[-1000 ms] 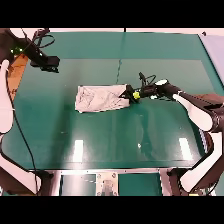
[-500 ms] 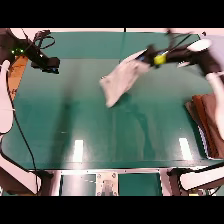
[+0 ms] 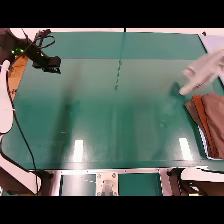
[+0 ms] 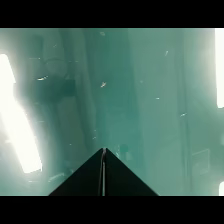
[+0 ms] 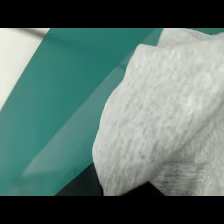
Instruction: Fold the shirts.
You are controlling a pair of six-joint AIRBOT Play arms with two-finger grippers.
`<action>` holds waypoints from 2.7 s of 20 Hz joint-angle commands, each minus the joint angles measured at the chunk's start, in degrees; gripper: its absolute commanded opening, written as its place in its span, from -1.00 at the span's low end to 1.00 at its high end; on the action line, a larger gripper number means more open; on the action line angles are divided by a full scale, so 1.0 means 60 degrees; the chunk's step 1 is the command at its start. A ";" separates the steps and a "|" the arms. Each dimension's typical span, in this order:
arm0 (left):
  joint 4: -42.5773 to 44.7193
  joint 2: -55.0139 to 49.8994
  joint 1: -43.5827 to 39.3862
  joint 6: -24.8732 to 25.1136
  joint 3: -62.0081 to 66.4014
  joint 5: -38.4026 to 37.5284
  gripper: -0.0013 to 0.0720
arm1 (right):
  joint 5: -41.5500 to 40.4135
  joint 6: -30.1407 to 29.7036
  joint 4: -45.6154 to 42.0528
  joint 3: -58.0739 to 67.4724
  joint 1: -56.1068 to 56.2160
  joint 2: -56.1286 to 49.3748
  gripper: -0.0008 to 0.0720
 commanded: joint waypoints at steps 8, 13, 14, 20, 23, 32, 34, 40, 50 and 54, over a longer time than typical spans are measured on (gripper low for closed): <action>-0.0674 0.0004 0.0000 -0.0007 -0.0004 -0.0091 -0.90 | 0.1049 0.1585 -0.1865 -0.3136 -0.4845 0.2739 -0.96; -0.0965 0.0004 0.0000 0.0033 -0.0004 -0.0153 -0.90 | 0.1566 0.1596 -0.4579 -0.5348 -0.5158 0.3701 -0.96; -0.0965 0.0004 -0.0004 0.0033 -0.0004 -0.0153 -0.90 | 0.1545 0.1596 -0.4998 -0.5872 -0.5158 0.3767 -0.96; -0.0965 0.0004 -0.0004 0.0026 -0.0004 -0.0146 -0.90 | 0.0903 0.0965 -0.5625 -0.8448 -0.5162 0.3599 0.76; -0.0976 0.0007 0.0000 0.0029 -0.0004 -0.0142 -0.90 | 0.1974 0.0616 -0.6696 -0.7850 -0.5162 0.3530 0.76; -0.1151 0.1563 -0.0106 0.0058 -0.0087 -0.0583 -0.91 | 0.1169 -0.0047 -0.4018 -0.5348 -0.0342 0.3530 -0.96; -0.1129 0.2058 -0.0321 -0.0095 -0.0707 -0.1042 -0.91 | 0.1173 -0.0514 -0.4029 -0.5410 0.1144 0.3570 -0.96; -0.1129 0.5202 -0.1789 -0.0685 -0.6313 0.0426 -0.91 | 0.0987 -0.0936 -0.4124 -0.6976 0.5227 0.4269 -0.96; -0.1249 0.7326 -0.2659 -0.1115 -0.9755 0.1891 -0.90 | -0.0280 -0.0925 -0.4138 -0.7876 0.7559 0.4331 -0.96; -0.1249 0.7326 -0.2659 -0.1115 -0.9755 0.2036 -0.90 | -0.0284 -0.0925 -0.4135 -0.7876 0.7563 0.4331 -0.96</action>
